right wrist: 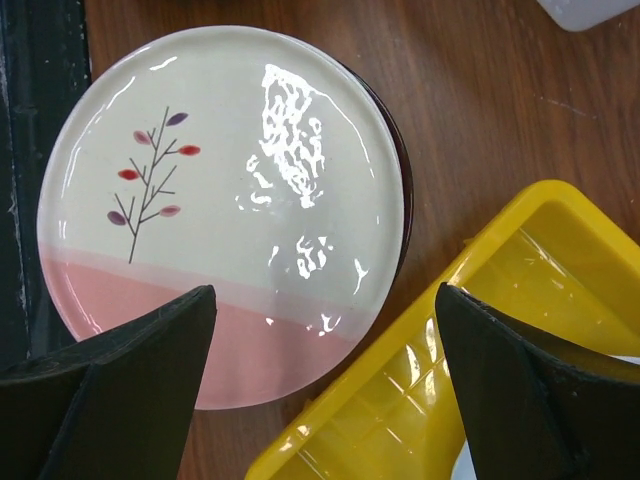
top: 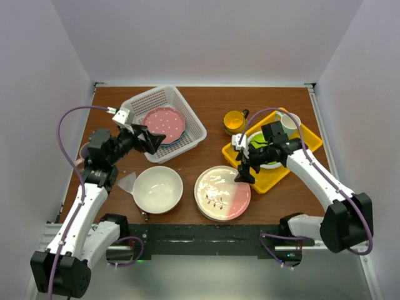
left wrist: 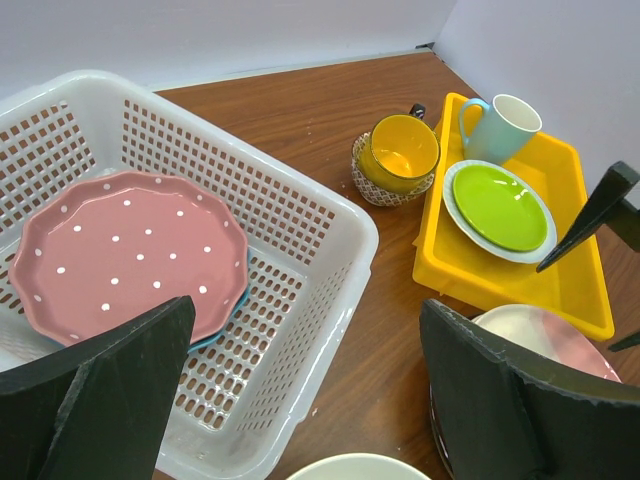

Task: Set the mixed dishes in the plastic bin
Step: Pick up the plate at the center of the board.

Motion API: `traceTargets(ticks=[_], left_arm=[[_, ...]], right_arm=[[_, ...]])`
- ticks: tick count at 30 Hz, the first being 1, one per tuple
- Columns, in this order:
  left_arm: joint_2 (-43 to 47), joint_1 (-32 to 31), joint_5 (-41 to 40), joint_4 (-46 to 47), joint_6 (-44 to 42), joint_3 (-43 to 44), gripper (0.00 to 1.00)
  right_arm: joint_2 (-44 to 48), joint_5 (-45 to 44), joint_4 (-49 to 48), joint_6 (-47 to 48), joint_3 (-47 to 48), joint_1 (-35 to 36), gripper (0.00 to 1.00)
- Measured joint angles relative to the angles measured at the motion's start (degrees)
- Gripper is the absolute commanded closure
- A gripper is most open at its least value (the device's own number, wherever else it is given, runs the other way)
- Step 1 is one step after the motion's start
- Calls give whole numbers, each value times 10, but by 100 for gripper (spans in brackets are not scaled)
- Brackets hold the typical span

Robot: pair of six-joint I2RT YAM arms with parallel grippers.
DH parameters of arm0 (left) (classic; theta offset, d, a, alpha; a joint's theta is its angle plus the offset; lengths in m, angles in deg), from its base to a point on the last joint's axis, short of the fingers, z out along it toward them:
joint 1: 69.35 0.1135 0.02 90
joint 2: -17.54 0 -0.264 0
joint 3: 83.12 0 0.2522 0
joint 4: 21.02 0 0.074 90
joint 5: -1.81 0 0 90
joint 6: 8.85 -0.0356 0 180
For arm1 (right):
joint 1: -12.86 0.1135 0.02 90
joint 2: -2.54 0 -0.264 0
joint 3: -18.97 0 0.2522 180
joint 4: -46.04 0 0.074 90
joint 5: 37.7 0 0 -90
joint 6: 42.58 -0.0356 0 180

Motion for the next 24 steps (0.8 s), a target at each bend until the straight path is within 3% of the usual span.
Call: traceTargets(ticks=[5, 12, 19, 24], left_arm=[[-1, 0, 0, 0, 0, 0, 0], [-1, 0, 0, 0, 0, 0, 0], [-2, 0, 0, 0, 0, 0, 0], [-2, 0, 0, 0, 0, 0, 0]], right_arm=[[-29, -8, -31, -38, -6, 3, 16], [-76, -23, -64, -93, -6, 4, 40], [-96, -51, -88, -134, -6, 6, 52], [-98, -66, -99, -149, -6, 6, 55]])
